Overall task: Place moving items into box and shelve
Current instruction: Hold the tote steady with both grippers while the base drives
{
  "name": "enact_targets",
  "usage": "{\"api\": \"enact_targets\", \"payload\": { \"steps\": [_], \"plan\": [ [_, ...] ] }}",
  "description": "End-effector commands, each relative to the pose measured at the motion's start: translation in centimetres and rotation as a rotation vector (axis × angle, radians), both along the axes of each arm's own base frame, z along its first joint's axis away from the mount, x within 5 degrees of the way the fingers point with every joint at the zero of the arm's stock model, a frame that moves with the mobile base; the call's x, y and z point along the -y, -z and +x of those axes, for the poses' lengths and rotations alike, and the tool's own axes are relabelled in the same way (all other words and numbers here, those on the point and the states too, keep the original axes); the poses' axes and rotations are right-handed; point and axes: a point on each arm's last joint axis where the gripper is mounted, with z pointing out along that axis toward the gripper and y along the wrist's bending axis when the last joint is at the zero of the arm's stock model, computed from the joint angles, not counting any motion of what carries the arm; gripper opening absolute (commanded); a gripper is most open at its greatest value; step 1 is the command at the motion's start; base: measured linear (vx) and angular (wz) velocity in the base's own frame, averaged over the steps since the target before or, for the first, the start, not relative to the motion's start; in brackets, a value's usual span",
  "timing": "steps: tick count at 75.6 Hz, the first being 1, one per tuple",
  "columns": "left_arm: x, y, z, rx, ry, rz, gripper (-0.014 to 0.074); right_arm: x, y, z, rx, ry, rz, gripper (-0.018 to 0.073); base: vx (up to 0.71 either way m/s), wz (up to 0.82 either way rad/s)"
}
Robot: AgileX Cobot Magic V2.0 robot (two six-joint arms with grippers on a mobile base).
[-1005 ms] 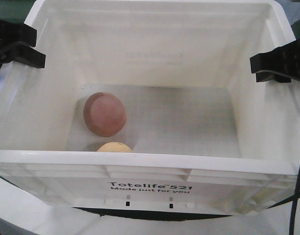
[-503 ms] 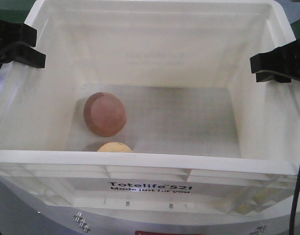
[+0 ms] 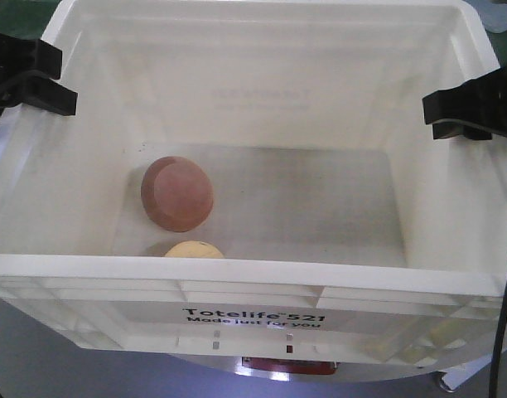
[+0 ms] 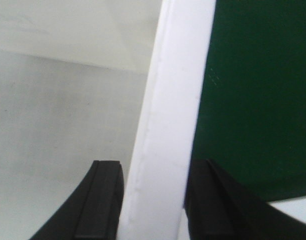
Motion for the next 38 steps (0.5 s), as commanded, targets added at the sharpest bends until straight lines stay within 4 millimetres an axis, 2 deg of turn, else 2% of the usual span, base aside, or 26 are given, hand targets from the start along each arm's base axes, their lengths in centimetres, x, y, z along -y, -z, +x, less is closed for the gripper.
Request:
{"api": "enact_targets", "payload": {
  "steps": [1, 38],
  "plan": [
    [0.56, -3.37, -1.10, 0.163, 0.010, -0.141, -0.0003, 0.46, -2.52, -0.03, 0.170, 0.015, 0.023, -0.0006, -0.11, 0.04],
    [0.56, -3.37, -1.10, 0.163, 0.010, -0.141, -0.0003, 0.46, -2.50, -0.05, 0.167, 0.015, 0.022, -0.0006, -0.14, 0.09]
  ]
}}
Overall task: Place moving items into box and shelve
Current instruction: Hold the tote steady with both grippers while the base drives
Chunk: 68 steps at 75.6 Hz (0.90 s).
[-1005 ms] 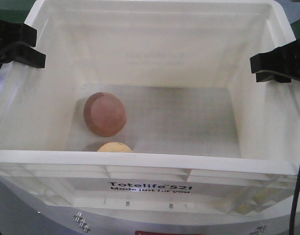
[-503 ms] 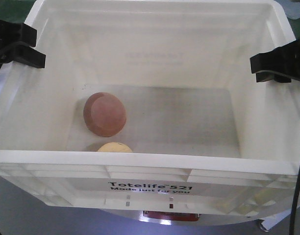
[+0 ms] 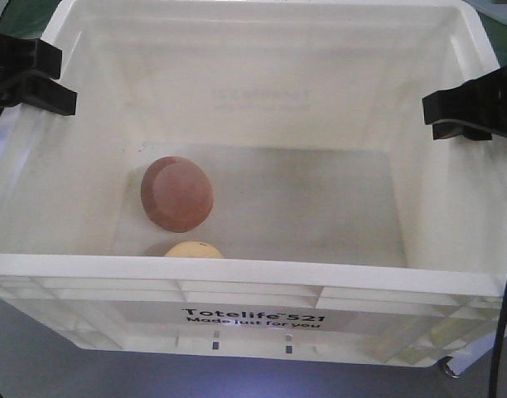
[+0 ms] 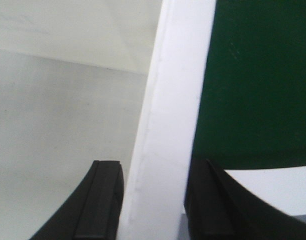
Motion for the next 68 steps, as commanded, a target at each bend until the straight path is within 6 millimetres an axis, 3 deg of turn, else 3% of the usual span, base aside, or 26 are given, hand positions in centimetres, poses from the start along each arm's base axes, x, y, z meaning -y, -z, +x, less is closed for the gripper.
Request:
{"api": "enact_targets", "payload": {
  "steps": [1, 68],
  "plan": [
    [0.56, -3.37, -1.10, 0.163, 0.010, -0.141, -0.0003, 0.46, -2.51, -0.04, 0.168, 0.015, 0.023, -0.0006, -0.16, 0.11],
    [0.56, -3.36, -1.10, 0.162, 0.010, -0.141, -0.0003, 0.46, -2.51, -0.04, 0.168, 0.015, 0.023, -0.0006, -0.18, 0.15]
  ]
}}
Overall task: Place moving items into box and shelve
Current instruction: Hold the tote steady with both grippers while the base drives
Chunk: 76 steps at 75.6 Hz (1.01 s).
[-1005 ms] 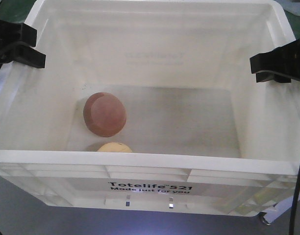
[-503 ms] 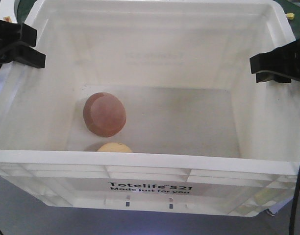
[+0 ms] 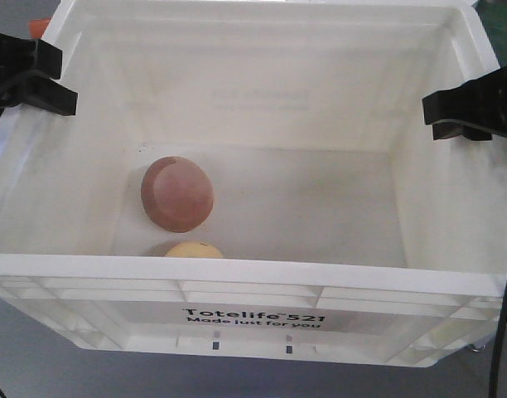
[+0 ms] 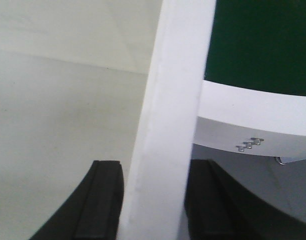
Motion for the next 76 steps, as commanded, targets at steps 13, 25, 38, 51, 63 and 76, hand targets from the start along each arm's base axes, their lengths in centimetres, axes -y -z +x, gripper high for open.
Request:
{"api": "enact_targets", "payload": {
  "steps": [13, 25, 38, 51, 63, 76],
  "plan": [
    [0.56, -3.36, -1.10, 0.163, 0.010, -0.141, -0.0003, 0.45, -2.51, -0.04, 0.168, 0.015, 0.023, -0.0006, -0.21, 0.21],
    [0.56, -3.36, -1.10, 0.163, 0.010, -0.141, -0.0003, 0.45, -2.51, -0.04, 0.168, 0.015, 0.023, -0.0006, -0.22, 0.25],
    [0.56, -3.36, -1.10, 0.163, 0.010, -0.141, -0.0003, 0.46, -2.49, -0.06, 0.165, 0.015, 0.023, -0.0006, -0.23, 0.35],
    [0.56, -3.36, -1.10, 0.163, 0.010, -0.141, -0.0003, 0.46, -2.49, -0.06, 0.165, 0.015, 0.022, -0.0006, -0.22, 0.49],
    [0.56, -3.36, -1.10, 0.163, 0.010, -0.141, -0.0003, 0.46, -2.49, -0.06, 0.165, 0.015, 0.022, -0.0006, -0.21, 0.57],
    [0.55, -3.36, -1.11, 0.162, 0.010, -0.139, -0.0003, 0.46, -2.48, -0.07, 0.163, 0.015, 0.023, -0.0006, -0.18, 0.62]
  ]
}}
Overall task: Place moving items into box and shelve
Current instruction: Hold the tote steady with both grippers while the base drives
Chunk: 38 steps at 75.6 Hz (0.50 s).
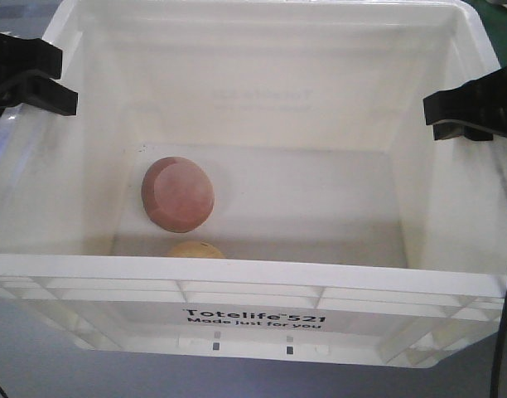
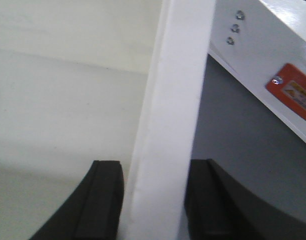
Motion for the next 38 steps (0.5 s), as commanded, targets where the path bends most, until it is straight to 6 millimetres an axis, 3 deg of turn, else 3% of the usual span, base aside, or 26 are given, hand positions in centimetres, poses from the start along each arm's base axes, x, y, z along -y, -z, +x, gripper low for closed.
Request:
{"api": "enact_targets", "payload": {
  "steps": [1, 38],
  "plan": [
    [0.52, -3.35, -1.10, 0.163, 0.009, -0.136, -0.0003, 0.45, -2.49, -0.06, 0.164, 0.015, 0.024, -0.0006, -0.17, 0.65],
    [0.52, -3.34, -1.09, 0.163, 0.009, -0.135, -0.0003, 0.48, -2.41, -0.13, 0.153, 0.016, 0.020, -0.0006, -0.16, 0.70]
  ]
}}
